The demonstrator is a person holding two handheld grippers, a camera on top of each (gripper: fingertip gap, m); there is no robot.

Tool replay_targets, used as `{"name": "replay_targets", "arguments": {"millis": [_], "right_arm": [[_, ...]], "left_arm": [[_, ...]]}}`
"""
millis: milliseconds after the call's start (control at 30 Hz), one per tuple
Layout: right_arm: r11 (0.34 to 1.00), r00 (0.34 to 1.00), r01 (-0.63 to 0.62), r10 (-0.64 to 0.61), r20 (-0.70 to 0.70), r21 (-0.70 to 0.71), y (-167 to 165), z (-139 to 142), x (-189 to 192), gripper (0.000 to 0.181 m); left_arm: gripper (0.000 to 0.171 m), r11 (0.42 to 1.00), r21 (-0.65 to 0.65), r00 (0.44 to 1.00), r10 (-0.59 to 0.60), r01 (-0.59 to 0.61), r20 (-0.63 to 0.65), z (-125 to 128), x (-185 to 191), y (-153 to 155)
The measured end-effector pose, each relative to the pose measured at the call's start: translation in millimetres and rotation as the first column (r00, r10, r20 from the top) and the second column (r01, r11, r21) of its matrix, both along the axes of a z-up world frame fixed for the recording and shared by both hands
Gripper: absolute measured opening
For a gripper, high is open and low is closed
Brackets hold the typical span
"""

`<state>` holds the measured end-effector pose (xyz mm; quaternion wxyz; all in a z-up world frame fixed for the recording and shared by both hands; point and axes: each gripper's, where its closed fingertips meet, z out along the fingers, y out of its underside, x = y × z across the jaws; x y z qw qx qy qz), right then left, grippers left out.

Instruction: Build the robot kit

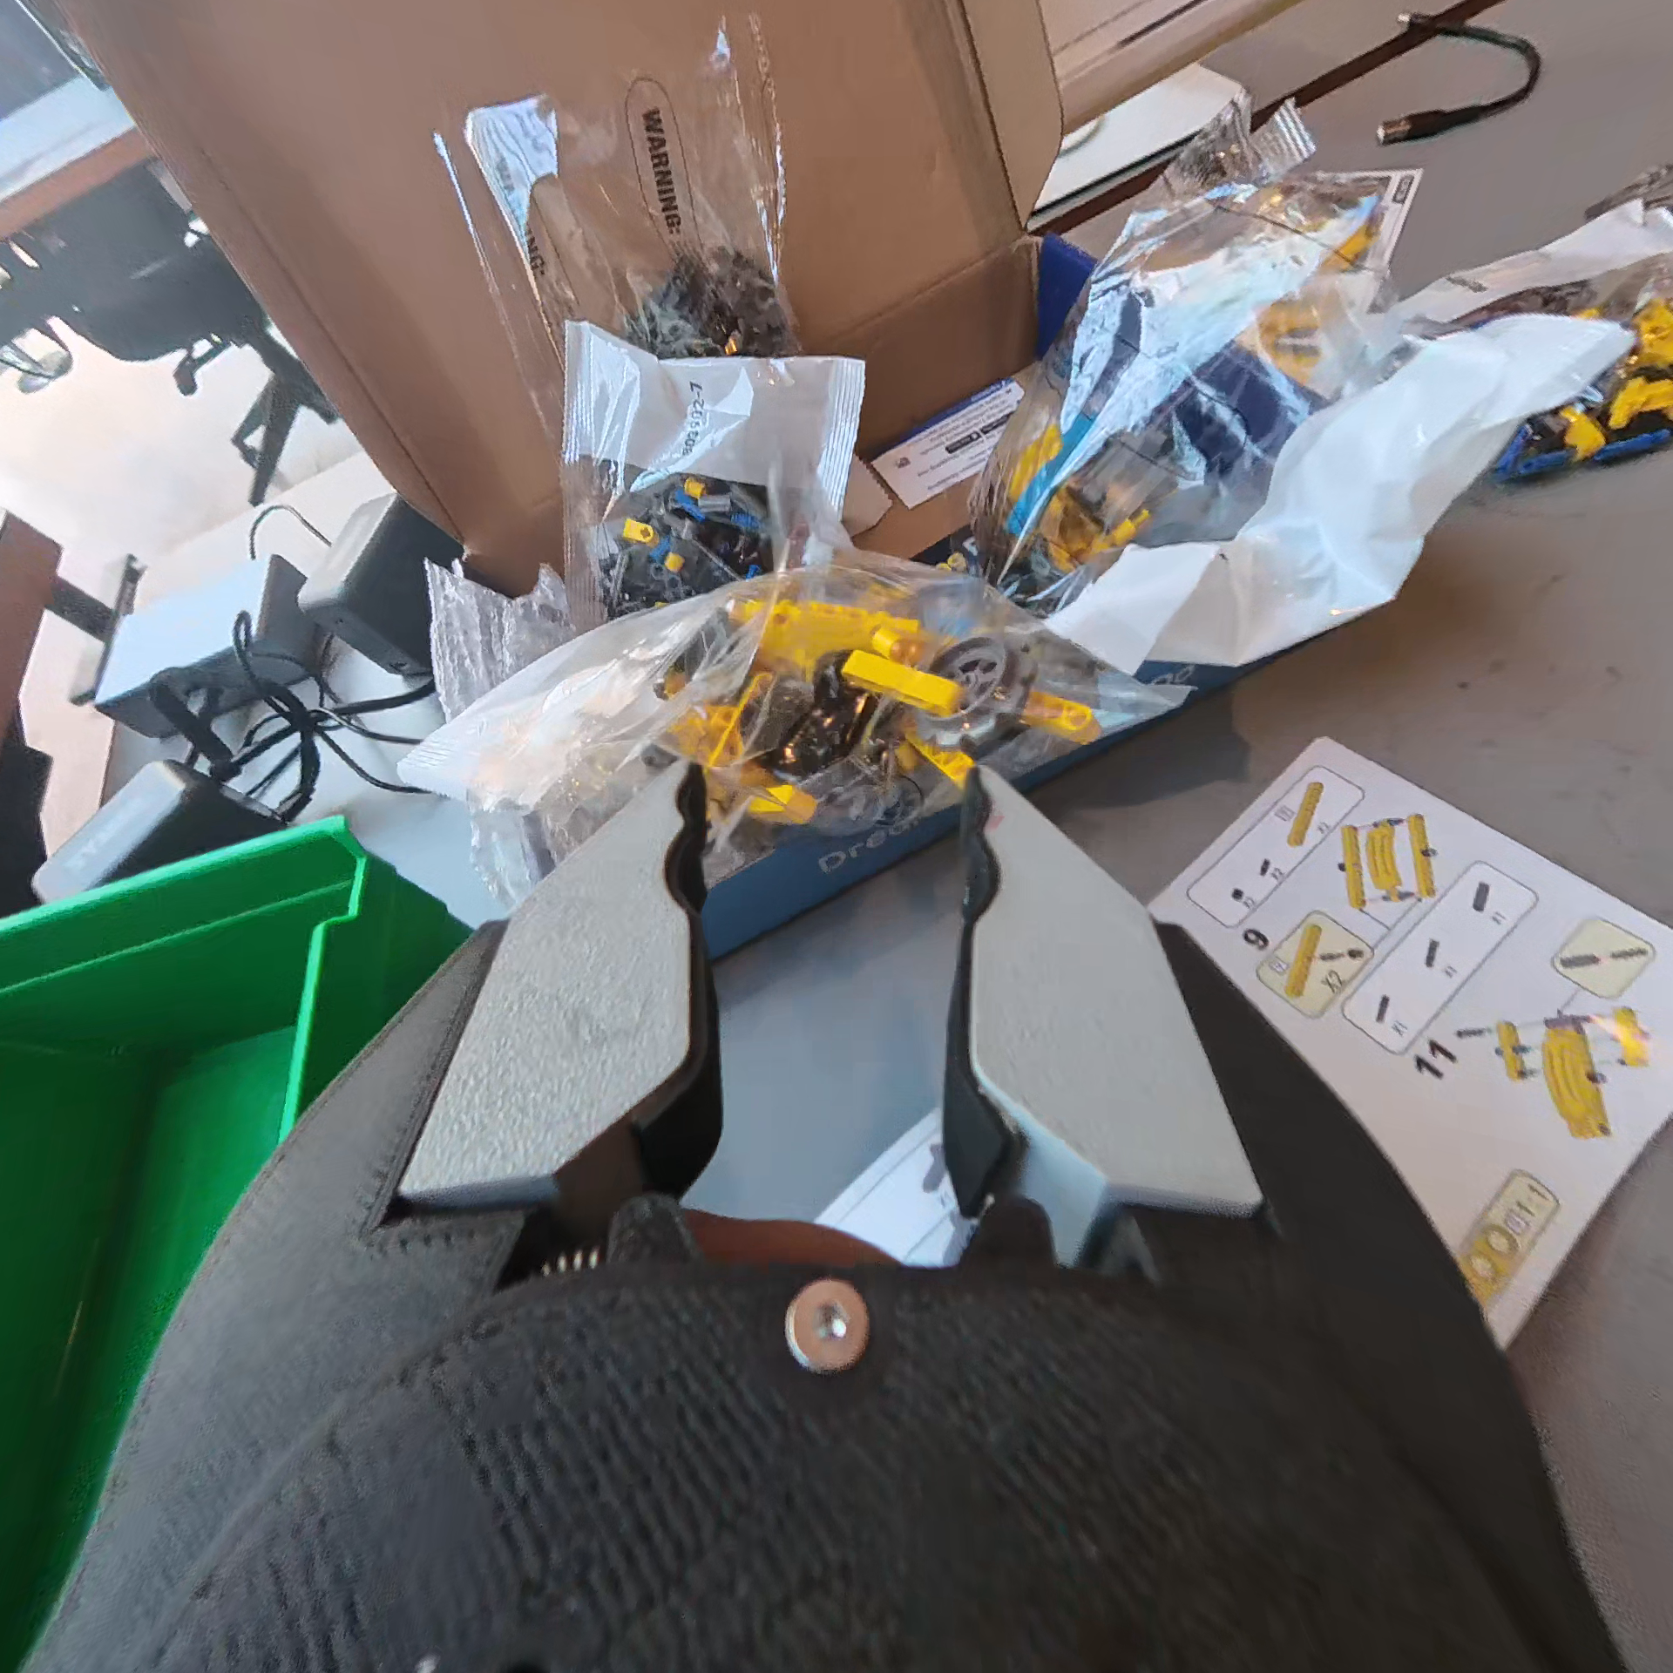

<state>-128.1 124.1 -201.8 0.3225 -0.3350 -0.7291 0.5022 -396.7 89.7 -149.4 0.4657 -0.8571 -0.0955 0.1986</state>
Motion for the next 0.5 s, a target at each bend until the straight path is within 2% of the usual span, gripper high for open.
{"name": "replay_targets", "arguments": {"millis": [33, 133, 167, 233, 300, 433, 500], "right_arm": [[1.000, 1.000, 0.014, -0.014, -0.004, 0.005, 1.6, 0.1, -2.0, 0.006], [0.999, 0.999, 0.031, -0.031, -0.015, 0.031, 2.5, -1.2, -4.6, 0.006], [0.999, 0.999, 0.030, -0.030, -0.016, 0.041, 1.6, -1.9, -4.5, 0.006], [0.998, 0.999, 0.028, -0.026, -0.020, 0.059, 0.2, -3.2, -4.2, 0.006], [0.997, 1.000, 0.025, -0.023, -0.020, 0.068, -0.5, -4.0, -4.6, 0.006], [0.998, 0.999, 0.023, -0.022, -0.024, 0.061, -0.3, -3.0, -4.4, 0.006], [0.998, 0.999, 0.026, -0.024, -0.035, 0.055, 0.4, -1.1, -4.0, 0.006]], "left_arm": [[0.045, 1.000, 0.012, 1.000, 0.018, -0.018, -0.021, 1.4, -4.0, 1.9], [0.007, 0.998, 0.057, 0.998, 0.041, -0.038, -0.048, 9.5, -7.1, 1.5], [0.007, 0.996, 0.087, 1.000, 0.013, -0.012, -0.013, 12.1, -0.6, 3.4], [0.011, 0.991, 0.135, 0.998, -0.020, 0.013, 0.053, 14.5, 9.6, 5.2], [0.025, 0.990, 0.133, 0.995, -0.048, 0.035, 0.091, 12.9, 17.6, 7.0], [0.040, 0.988, 0.154, 0.996, -0.039, 0.025, 0.084, 26.6, 25.5, 2.2], [0.055, 0.989, 0.145, 0.995, -0.044, 0.031, 0.088, 28.4, 27.5, 0.9]]}}
